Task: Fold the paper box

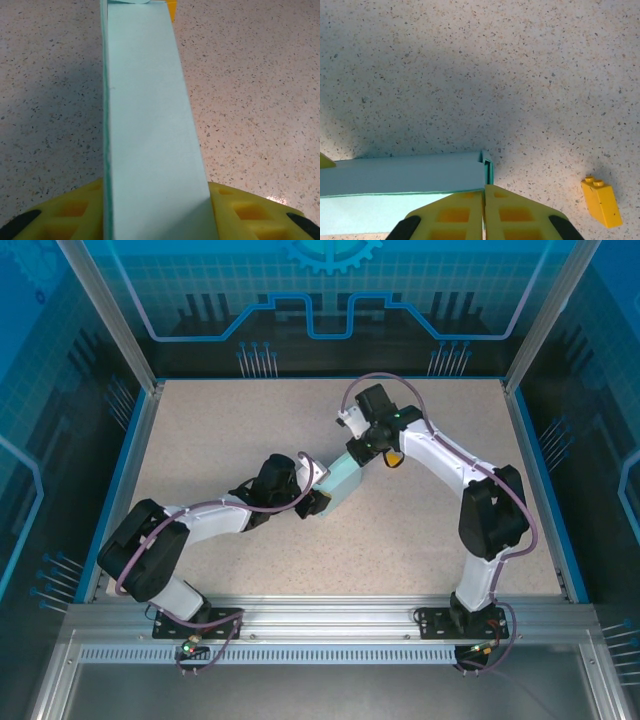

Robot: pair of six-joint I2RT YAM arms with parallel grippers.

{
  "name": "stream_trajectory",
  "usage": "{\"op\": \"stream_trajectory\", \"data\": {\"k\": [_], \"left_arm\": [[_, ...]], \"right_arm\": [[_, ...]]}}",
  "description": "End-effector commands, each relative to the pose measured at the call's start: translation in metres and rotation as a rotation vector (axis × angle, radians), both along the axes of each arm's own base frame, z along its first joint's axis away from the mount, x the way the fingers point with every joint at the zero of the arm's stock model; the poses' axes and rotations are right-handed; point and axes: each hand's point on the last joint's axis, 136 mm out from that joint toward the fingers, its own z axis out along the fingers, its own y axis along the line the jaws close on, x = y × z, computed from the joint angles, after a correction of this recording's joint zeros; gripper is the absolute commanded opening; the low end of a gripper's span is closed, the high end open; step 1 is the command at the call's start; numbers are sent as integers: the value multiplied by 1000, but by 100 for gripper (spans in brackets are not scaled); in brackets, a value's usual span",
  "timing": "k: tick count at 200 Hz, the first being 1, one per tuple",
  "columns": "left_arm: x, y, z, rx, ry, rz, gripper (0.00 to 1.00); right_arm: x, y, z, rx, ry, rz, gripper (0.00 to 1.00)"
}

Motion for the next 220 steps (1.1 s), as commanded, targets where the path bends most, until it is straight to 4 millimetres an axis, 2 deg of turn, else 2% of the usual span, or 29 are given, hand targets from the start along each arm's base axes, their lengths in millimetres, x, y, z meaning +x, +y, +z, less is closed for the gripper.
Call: {"op": "stream_trajectory", "data": {"k": [1,66,103,145,190,220], "left_arm": [[1,-1,-5,8,11,16,36],[2,1,-5,17,7,20,35],[1,2,-6,23,5,20,35],[1,3,-5,23,0,22,35],[2,4,-6,31,-3,28,35],[4,4,-6,31,-6,31,35]], "right_arm": [[-8,-2,-11,-39,24,-7,9],[-7,-14,-18,-143,-31,63,8],[-6,-17,-14,-171,-42,100,8],[-12,-17,-18,-147,-6,63,8],[-25,-24,-32,-133,15,21,7],[-27,-25,-31,-107,5,0,7]]}}
